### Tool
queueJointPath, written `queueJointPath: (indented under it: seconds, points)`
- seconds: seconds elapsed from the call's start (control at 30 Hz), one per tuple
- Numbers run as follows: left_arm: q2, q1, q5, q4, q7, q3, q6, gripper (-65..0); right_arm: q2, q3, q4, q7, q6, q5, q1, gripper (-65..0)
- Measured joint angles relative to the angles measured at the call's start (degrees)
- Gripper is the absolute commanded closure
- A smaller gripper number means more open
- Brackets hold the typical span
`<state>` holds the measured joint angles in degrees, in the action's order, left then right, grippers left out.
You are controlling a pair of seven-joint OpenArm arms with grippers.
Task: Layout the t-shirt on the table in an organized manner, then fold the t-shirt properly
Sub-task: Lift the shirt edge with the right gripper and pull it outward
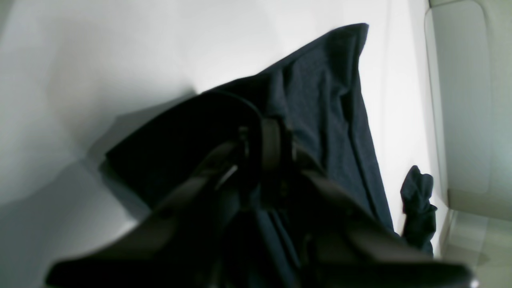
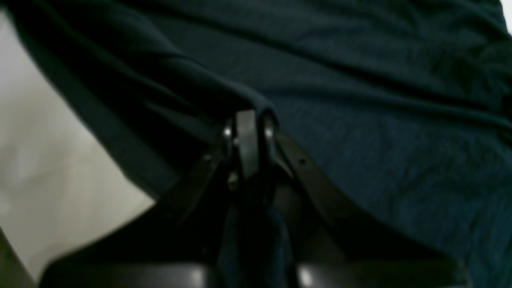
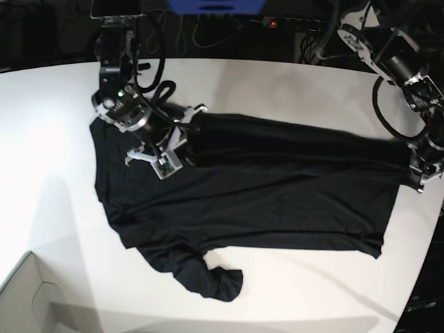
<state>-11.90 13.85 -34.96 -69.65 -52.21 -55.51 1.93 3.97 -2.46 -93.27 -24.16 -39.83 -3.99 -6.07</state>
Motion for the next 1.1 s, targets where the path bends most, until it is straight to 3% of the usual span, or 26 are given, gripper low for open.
queueJointPath:
  seconds: [0.87, 0.93, 1.1]
  points:
    - [-0.7, 3.48, 0.02, 0.81, 2.29, 7.41, -0.44, -0.5, -1.57, 0.11, 6.23, -0.26, 0.0, -0.07, 4.94, 0.0]
    - [-1.6, 3.5, 0.0, 1.25, 2.43, 7.34, -0.44, -4.5, -1.6, 0.11, 6.23, -0.24, 0.0, -0.07, 4.94, -4.0]
    - [-2.82, 3.63, 0.0, 7.41, 2.78, 7.26, -0.63, -27.1, -1.6, 0.11, 6.95, -4.76, 0.0, -0.26, 5.31, -20.6]
